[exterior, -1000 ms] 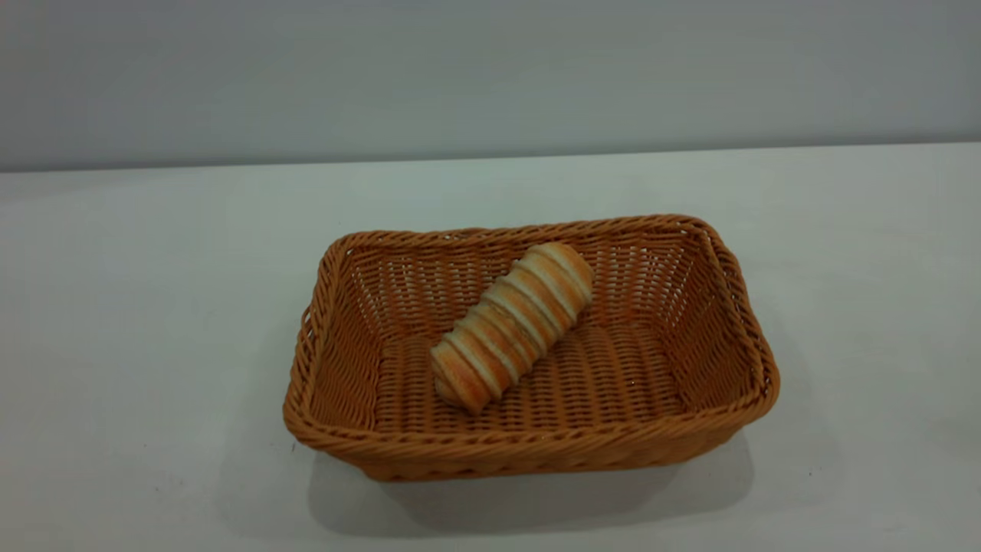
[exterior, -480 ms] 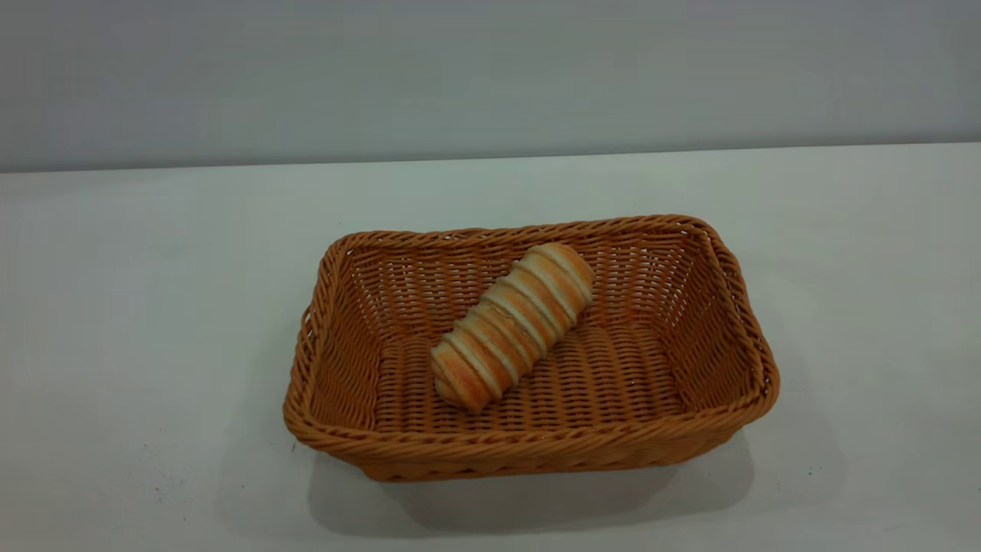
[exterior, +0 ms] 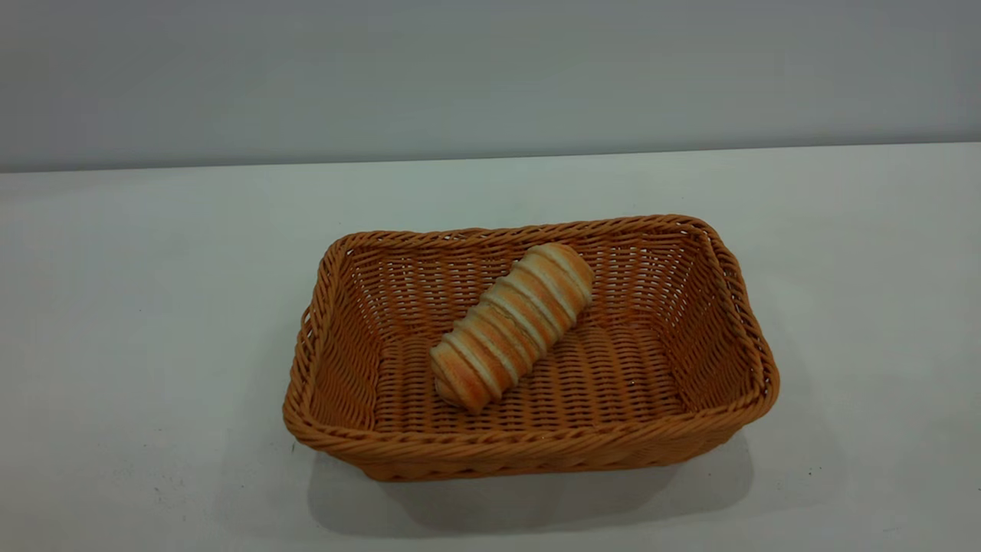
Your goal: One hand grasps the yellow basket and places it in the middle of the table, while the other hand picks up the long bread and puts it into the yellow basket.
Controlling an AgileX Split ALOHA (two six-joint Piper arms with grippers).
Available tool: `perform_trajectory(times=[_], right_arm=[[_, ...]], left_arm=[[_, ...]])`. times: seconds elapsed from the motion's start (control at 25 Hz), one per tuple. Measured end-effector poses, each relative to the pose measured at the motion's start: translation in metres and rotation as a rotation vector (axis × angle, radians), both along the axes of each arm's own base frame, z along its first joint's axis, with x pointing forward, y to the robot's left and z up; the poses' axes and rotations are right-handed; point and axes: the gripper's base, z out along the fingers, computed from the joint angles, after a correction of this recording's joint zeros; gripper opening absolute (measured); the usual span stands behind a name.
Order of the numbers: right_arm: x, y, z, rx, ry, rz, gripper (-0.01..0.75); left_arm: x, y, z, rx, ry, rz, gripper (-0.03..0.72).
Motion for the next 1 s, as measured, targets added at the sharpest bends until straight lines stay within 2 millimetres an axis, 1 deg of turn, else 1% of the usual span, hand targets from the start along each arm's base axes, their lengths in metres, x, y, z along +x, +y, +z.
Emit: perform_trajectory(times=[0.24,0.36,0.44,1.0], right_arm=[[0.009,0.002,-0.011,0.003,-0.006,-0.01,0.329],[0.014,0.001,-0.023,-0.025,0.034,-0.02,0.321],[0.016,0.0,-0.029,-0.042,0.049,-0.028,0.319],[0.016,-0.001,-0.029,-0.049,0.049,-0.034,0.305]], left_arm=[[0.0,0.0,0.0,0.002,-0.001,-0.002,0.559],[0.0,0.0,0.0,0.002,-0.001,-0.002,0.559],[0.0,0.0,0.0,0.002,-0.001,-0.002,0.559],[0.0,0.0,0.0,0.002,-0.001,-0.002,0.559]])
